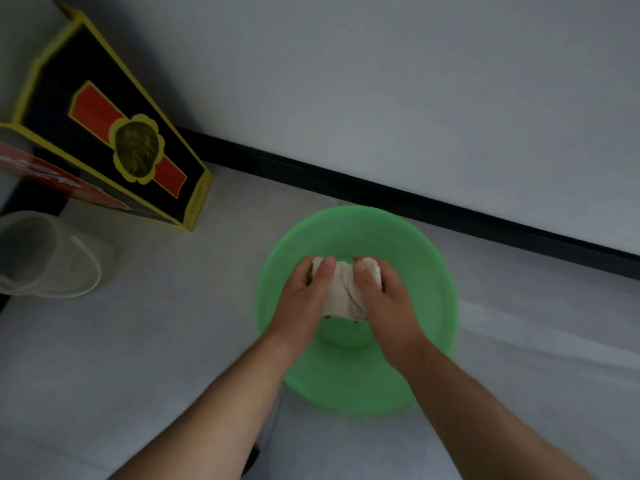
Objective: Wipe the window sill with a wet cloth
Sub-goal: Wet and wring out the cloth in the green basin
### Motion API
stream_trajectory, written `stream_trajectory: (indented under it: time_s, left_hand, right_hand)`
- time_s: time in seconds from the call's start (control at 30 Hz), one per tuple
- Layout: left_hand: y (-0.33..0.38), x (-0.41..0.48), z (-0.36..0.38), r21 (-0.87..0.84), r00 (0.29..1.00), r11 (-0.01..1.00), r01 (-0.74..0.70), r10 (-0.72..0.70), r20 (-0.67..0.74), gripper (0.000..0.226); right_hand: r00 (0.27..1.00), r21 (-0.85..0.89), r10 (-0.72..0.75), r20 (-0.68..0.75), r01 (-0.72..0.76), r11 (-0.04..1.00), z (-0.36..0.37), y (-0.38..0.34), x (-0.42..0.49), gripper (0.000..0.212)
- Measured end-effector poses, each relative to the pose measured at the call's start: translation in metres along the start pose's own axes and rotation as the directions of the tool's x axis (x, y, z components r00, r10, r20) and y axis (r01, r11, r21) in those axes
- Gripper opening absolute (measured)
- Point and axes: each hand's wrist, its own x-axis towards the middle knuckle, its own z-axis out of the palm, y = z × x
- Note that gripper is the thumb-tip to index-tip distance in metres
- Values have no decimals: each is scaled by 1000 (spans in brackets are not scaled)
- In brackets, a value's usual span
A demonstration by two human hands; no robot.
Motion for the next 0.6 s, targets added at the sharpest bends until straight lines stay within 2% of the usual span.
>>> stream_trajectory:
  time_s: [0.13,0.23,0.3,0.47,0.6]
  left_hand:
    - [42,-26,-14,-10,997,999,35,-34,66,18]
    - [70,-50,-18,8,991,995,99,-99,89,17]
    - [82,-65,-18,36,985,987,157,-160,67,16]
    - [111,-99,-20,40,979,978,203,-202,-22,18]
    - [165,-130,-21,59,993,994,93,-88,-83,30]
  right_hand:
    - [996,-40,85,-4,-85,996,-16,-41,-19,17]
    - [999,-212,-12,-53,0,977,-18,-71,-38,9]
    - [999,-268,-8,-33,-1,963,-12,-86,-51,4]
    - [994,-167,93,-65,-103,981,-8,-123,-82,13]
    - [994,-40,55,-94,-59,997,-17,-186,-111,13]
